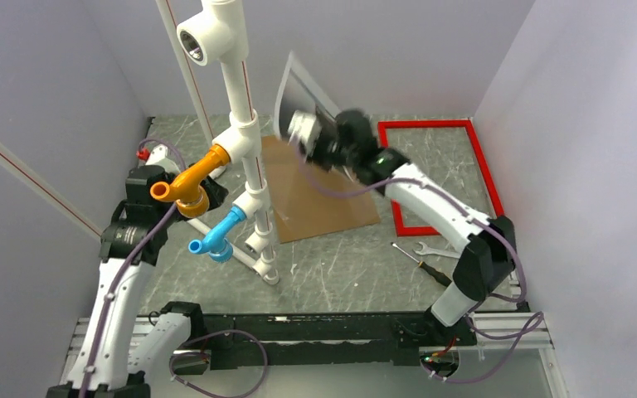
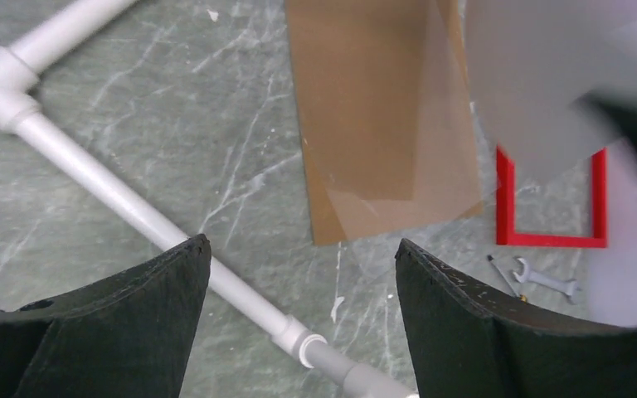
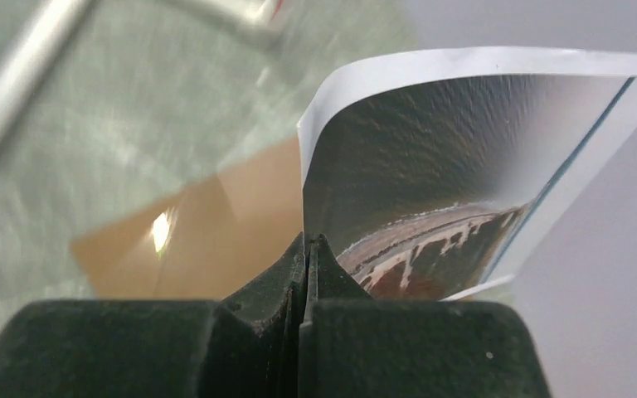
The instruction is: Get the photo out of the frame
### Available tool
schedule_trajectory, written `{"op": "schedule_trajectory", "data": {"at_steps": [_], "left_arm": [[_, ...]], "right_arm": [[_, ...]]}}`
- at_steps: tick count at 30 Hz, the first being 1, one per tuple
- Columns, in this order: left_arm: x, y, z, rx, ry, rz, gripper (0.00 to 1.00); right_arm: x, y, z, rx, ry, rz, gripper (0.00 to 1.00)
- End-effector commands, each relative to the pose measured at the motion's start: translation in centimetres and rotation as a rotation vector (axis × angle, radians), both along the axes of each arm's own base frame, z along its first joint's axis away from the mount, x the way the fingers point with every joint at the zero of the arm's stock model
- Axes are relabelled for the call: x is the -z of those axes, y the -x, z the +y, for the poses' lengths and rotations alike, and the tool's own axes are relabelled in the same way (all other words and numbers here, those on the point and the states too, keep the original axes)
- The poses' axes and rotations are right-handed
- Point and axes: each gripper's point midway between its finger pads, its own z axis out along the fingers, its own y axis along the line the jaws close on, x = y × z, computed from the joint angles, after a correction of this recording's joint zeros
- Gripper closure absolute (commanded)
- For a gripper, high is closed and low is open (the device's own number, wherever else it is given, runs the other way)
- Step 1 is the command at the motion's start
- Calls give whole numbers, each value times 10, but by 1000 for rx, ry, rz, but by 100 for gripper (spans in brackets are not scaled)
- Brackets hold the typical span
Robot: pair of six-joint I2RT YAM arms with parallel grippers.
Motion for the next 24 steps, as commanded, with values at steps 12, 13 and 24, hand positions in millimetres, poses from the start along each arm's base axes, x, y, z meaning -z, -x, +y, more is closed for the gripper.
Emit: {"op": "schedule_trajectory", "data": {"at_steps": [12,13,24], "left_arm": [[69,-24,-31,-8,614,-40,17],[75,-23,-32,-11,638,-34,18],[104,-58,-28,-48,659,-18,19]], "right_arm": [[239,80,-9,-97,617,-395,100],[245,85,-7,-113,630,-383,100],[263,91,6,-133,586,-414,100]]}}
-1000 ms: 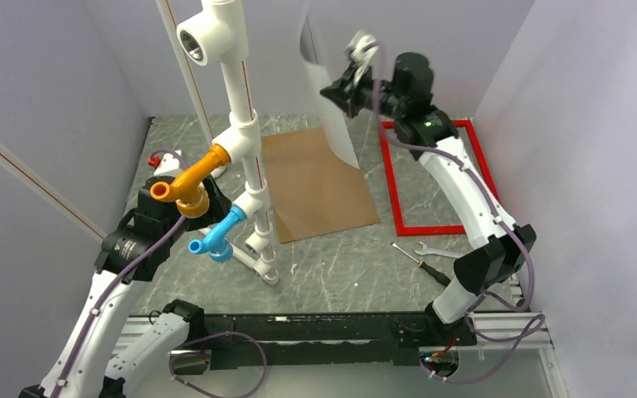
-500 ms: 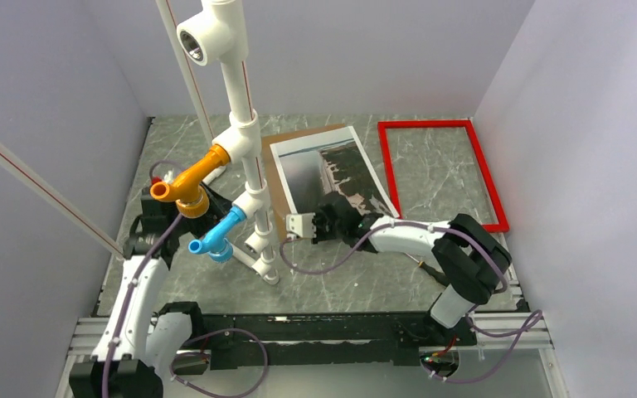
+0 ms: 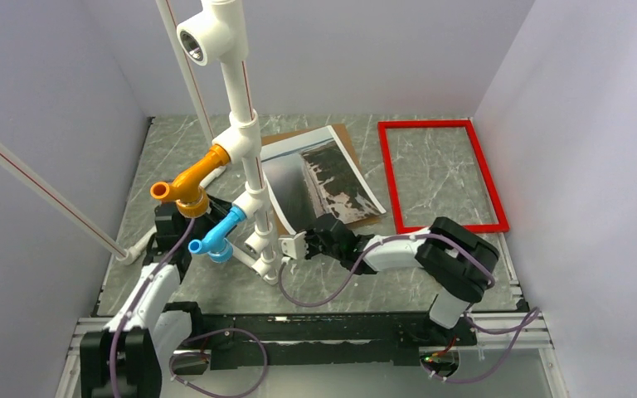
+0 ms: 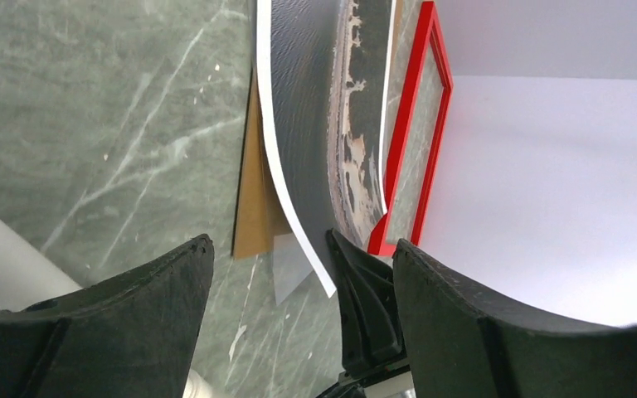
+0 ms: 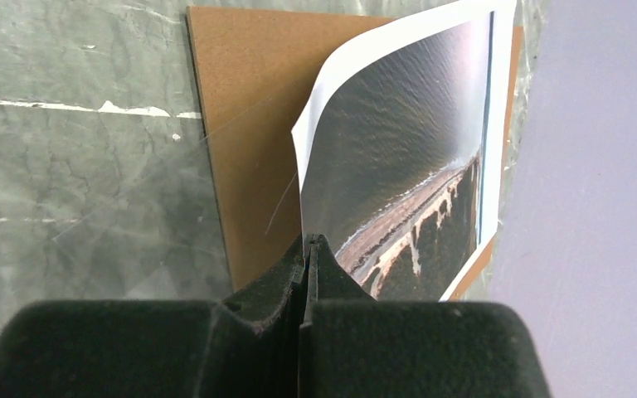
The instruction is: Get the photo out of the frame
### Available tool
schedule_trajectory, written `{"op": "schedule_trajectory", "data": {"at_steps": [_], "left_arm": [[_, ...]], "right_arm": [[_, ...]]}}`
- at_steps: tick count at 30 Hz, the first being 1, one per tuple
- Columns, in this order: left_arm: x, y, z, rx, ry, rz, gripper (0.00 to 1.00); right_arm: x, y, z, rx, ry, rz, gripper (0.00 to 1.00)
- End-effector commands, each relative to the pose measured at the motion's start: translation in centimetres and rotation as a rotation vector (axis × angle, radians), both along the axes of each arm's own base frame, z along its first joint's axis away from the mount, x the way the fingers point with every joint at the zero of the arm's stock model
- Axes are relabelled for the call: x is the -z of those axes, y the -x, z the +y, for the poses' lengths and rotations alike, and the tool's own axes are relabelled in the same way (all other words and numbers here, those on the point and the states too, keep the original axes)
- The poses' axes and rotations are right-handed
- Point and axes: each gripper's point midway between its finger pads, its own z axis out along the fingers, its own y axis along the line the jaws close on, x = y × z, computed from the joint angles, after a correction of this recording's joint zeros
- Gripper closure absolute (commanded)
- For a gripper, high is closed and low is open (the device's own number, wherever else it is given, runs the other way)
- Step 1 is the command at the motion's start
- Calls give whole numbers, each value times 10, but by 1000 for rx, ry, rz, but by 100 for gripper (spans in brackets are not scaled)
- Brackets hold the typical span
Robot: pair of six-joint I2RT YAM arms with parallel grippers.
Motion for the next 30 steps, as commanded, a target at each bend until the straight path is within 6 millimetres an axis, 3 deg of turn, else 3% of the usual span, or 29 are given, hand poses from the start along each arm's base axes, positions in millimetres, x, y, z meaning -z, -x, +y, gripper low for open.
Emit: {"op": "schedule_trajectory", "data": {"at_steps": [1,6,11,12,13,14,15,17,19,22,25,27,28,30], "left_arm": [[-28,-37,9,-39,-25,-134,19],[-23,-59,14,-90,-74,-181,20],[-14,-74,2,-95,-141,-196,20],[-11,-76,0,-99,-147,-196,20],[-8,-77,0,-107,-149,-196,20],[-6,-79,0,-119,-151,-196,19],[-3,-80,1,-130,-155,-194,19],[1,-82,3,-149,-170,-192,19],[5,-86,6,-165,-185,-181,17],[13,-92,4,-174,-208,-155,16],[16,-100,-3,-177,-226,-156,14],[18,-106,-9,-168,-230,-144,10],[19,-109,-12,-164,-236,-129,7],[24,-115,-17,-160,-265,-94,1]], "right_arm": [[-2,-12,9,7,-40,-52,100],[0,-4,2,17,-72,-35,100],[-5,10,-8,32,-115,-4,87],[-6,13,-9,33,-124,8,79],[-10,16,-11,37,-140,15,62],[-14,19,-12,44,-161,20,28],[-22,22,-13,56,-193,22,4],[-40,27,-16,99,-272,62,0],[-72,29,-23,173,-423,93,0],[-118,15,-43,342,-688,122,0],[-142,-25,-67,548,-852,243,0],[-144,-55,-83,676,-917,361,0],[-134,-67,-87,723,-891,420,0],[-136,-95,-91,760,-887,483,0]]}}
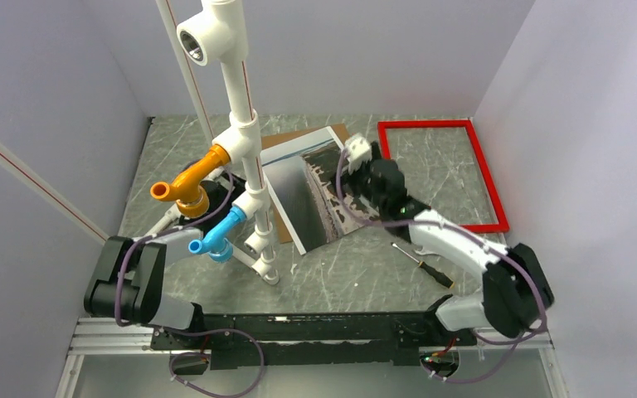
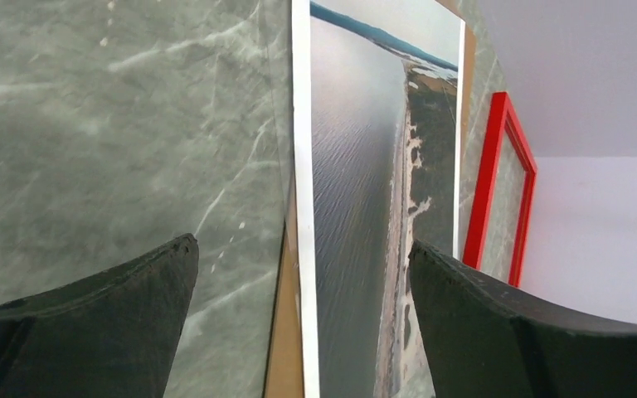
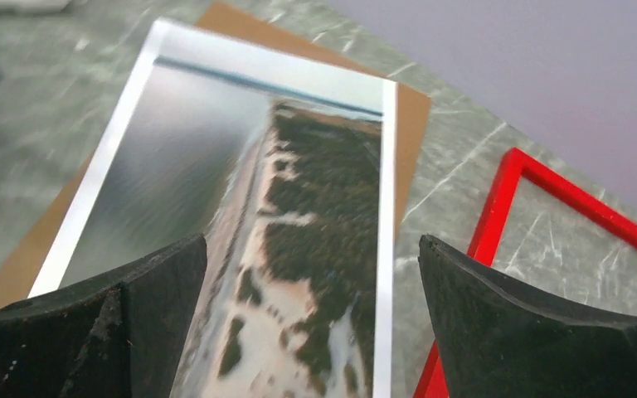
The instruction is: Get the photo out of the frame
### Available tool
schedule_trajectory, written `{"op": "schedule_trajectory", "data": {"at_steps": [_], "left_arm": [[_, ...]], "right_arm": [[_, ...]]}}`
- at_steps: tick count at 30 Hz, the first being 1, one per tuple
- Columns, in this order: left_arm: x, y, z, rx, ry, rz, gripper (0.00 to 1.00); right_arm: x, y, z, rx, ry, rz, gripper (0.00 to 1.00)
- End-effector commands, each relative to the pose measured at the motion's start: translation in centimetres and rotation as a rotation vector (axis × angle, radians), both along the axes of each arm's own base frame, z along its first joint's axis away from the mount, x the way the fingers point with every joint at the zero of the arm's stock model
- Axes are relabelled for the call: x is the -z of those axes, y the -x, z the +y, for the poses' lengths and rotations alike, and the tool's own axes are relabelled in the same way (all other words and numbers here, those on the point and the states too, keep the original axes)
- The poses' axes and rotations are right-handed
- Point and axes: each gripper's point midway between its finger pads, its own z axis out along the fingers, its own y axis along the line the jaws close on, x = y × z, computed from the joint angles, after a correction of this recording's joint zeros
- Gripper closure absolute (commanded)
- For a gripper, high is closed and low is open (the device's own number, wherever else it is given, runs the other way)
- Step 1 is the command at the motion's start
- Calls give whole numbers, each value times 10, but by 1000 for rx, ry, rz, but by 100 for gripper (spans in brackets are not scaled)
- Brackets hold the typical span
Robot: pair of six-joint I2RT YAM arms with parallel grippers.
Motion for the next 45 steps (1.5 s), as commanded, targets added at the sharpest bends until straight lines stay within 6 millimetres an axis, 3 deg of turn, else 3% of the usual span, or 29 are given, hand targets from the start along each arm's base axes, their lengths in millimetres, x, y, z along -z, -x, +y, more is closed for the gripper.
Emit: {"op": "schedule_trajectory", "data": {"at_steps": [1,5,9,17,25,31,38,42,45], "left_arm": [[-18,-27,-8,-25,-61,-26,1],[-8,-35,-10,-61,-112,25,1],[5,-39,-15,-55,-98,73,0],[24,-54,-22,-39,-111,132,1],[33,-76,-35,-8,-84,134,0],[40,-91,-41,13,-102,140,1],[29,-110,-42,31,-151,97,1],[26,-120,-45,51,-165,79,1],[25,-125,-47,57,-167,70,1]], "right_arm": [[13,-45,-6,74,-161,295,0],[36,-101,-27,143,-233,493,0],[57,-138,-40,151,-297,607,0],[94,-166,-62,155,-359,740,0],[136,-168,-83,273,-301,778,0],[160,-142,-84,304,-308,883,0],[174,-93,-84,332,-348,930,0],[171,-85,-89,367,-372,915,0],[164,-80,-79,331,-422,924,0]]}}
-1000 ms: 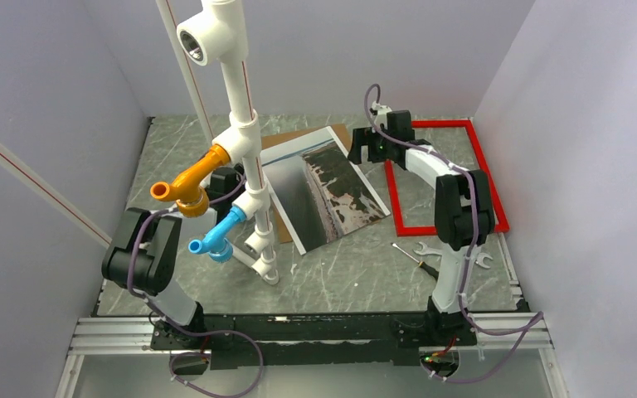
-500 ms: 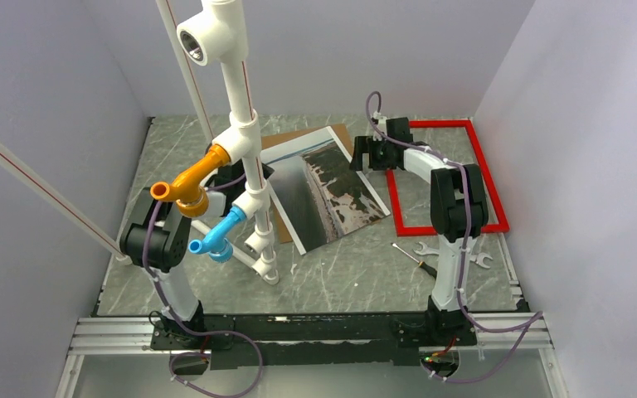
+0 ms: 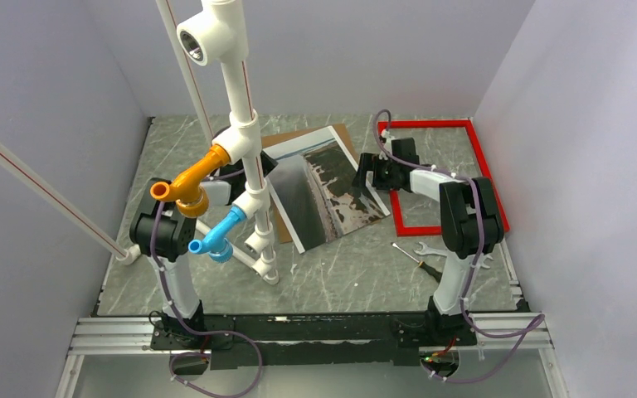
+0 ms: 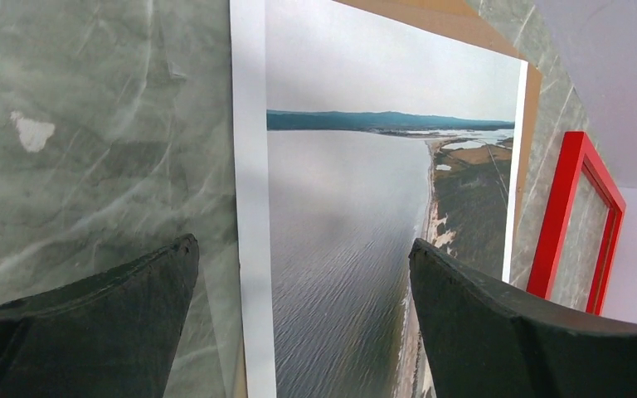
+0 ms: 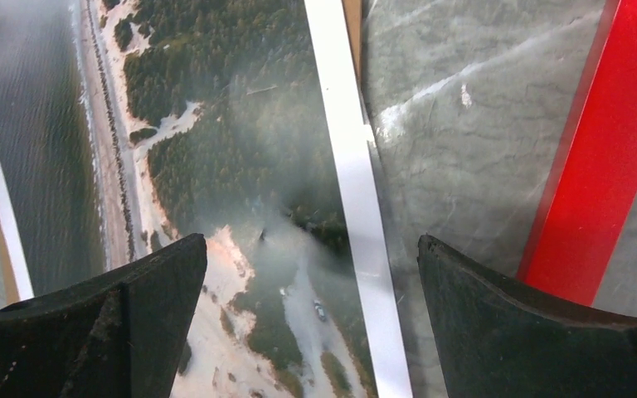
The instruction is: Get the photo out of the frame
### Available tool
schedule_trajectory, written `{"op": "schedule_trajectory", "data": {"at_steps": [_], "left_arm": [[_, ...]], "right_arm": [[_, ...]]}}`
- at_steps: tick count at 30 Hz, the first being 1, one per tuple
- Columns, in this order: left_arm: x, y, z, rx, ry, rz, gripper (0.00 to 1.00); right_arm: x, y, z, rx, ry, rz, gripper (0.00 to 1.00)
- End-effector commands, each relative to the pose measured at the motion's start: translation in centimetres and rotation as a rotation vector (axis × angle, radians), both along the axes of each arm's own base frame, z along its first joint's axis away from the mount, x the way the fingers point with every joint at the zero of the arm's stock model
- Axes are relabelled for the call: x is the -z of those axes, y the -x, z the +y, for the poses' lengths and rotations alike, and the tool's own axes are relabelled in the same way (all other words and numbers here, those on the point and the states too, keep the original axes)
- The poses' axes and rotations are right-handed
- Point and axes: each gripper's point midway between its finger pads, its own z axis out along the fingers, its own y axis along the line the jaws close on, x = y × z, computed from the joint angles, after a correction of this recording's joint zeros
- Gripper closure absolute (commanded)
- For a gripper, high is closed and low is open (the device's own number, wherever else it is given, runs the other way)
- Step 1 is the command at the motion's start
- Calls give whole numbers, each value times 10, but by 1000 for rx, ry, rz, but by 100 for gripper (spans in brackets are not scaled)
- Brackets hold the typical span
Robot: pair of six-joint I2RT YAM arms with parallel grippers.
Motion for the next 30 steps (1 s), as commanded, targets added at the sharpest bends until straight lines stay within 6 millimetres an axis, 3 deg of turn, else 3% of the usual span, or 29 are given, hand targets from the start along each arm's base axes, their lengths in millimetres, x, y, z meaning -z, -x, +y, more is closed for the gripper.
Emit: {"op": "schedule_trajectory", "data": {"at_steps": [1,12,21,25,30], "left_arm": [[-6,-13,-6,36,-21,-30,1],[-18,-40,-13,76,-51,-68,1],[-19,-67,-23,137,-75,-73,0],[-31,-74,-23,176,-112,-72,0],[-51,-60,-14,220,-169,-10,1]], "right_arm": [[-1,17,10,22,-70,46,0],[-1,39,21,12,-95,61,0],[-11,39,24,23,-106,11,0],[-8,34,15,39,-46,4,0],[-27,28,-9,111,66,-62,0]]}}
